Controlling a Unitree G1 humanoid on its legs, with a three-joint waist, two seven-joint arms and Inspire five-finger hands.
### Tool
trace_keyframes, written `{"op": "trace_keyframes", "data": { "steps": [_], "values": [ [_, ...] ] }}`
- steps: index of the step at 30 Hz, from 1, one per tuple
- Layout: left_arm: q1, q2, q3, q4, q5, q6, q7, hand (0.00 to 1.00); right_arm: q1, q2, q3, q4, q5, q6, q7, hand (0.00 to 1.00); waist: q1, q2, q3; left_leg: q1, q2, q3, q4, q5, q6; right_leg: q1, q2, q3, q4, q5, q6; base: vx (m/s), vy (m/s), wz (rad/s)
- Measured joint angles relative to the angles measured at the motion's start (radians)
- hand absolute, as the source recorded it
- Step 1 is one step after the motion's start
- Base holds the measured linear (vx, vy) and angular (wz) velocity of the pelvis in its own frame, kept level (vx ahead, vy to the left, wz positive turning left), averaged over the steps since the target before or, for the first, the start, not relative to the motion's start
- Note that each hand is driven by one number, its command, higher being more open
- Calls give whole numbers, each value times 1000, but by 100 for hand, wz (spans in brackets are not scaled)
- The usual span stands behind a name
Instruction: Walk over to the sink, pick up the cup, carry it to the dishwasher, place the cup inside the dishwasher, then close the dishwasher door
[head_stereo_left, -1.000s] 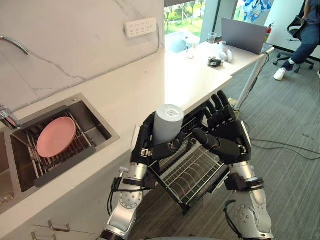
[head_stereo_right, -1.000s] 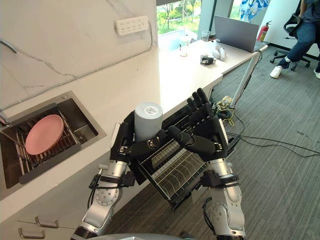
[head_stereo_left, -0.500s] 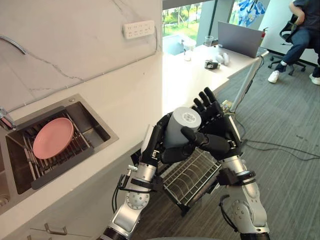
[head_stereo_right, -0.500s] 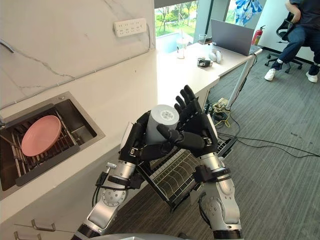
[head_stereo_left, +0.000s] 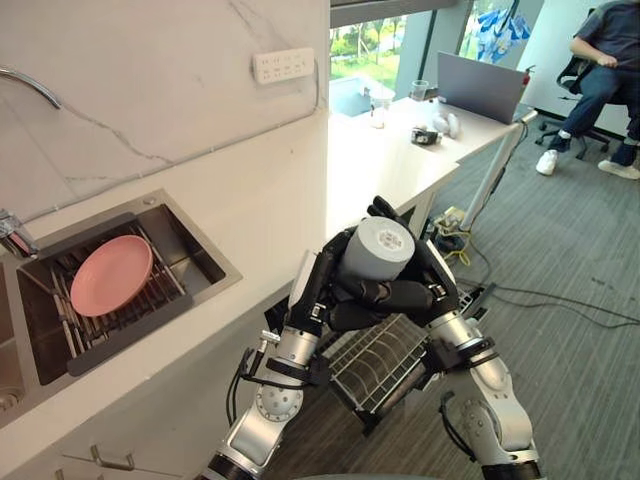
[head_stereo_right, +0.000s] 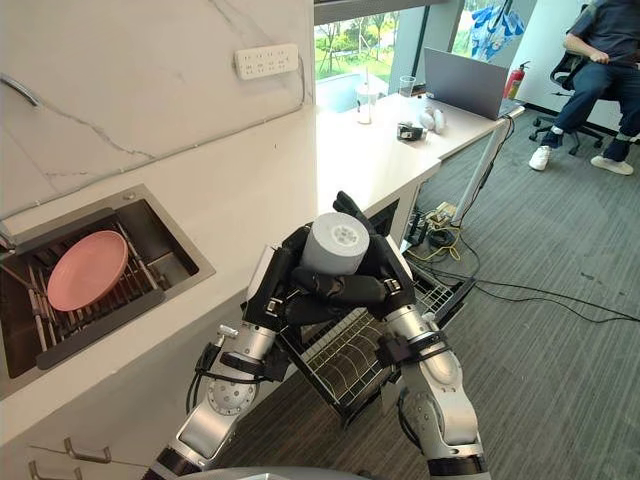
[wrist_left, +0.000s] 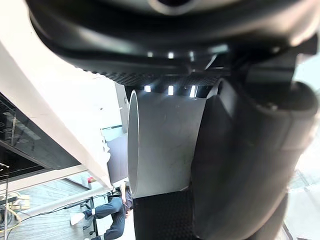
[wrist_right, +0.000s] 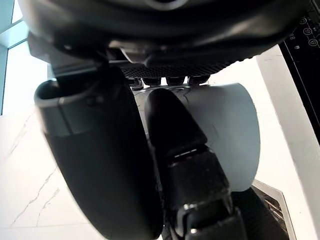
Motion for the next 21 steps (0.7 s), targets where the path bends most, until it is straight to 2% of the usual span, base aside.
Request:
{"op": "trace_keyframes", "data": {
  "steps": [13,14,21],
  "values": [
    [-1,-7,1,-4,-2,0,0,0,0,-3,-3,0,-6,-16,-43,0,-1,-1,-5,2,-1,-1,-4,3,0,0,0,-1,0,0,0,-2,-2,0],
    [-1,-7,1,-4,-2,0,4,100,0,-2,-3,0,-5,-16,-44,0,-1,-1,-7,2,-1,-1,-4,3,0,0,0,-1,0,0,0,0,0,0],
    [-1,-10,-1,-17,-2,0,19,100,1,38,0,0,35,-18,-79,0,-1,-1,-15,2,-1,-1,-5,3,0,-4,0,-1,0,0,0,0,0,0]
  ]
}}
